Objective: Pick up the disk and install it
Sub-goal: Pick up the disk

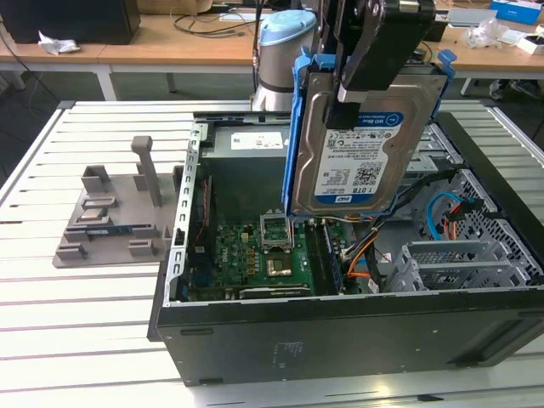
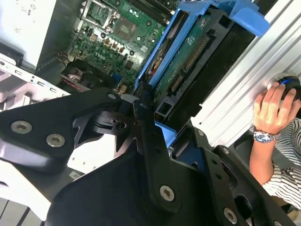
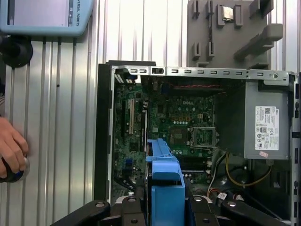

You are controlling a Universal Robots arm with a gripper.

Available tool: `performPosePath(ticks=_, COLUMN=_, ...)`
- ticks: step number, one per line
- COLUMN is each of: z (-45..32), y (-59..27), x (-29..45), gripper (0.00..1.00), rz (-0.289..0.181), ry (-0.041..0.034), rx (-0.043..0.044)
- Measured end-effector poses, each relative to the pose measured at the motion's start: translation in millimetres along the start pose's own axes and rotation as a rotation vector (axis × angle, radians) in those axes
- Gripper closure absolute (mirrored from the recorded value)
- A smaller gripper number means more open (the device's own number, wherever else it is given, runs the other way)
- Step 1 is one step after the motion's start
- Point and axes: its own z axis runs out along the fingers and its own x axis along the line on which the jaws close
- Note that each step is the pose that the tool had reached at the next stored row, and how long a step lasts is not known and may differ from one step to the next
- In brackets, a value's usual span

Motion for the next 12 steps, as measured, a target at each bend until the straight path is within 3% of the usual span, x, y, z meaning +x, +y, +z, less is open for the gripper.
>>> performPosePath(ticks=12, z=0.8, y=-15.5, x=1.9, gripper=0.63, rz=0.002, ry=-0.0002, rx=-0.0001)
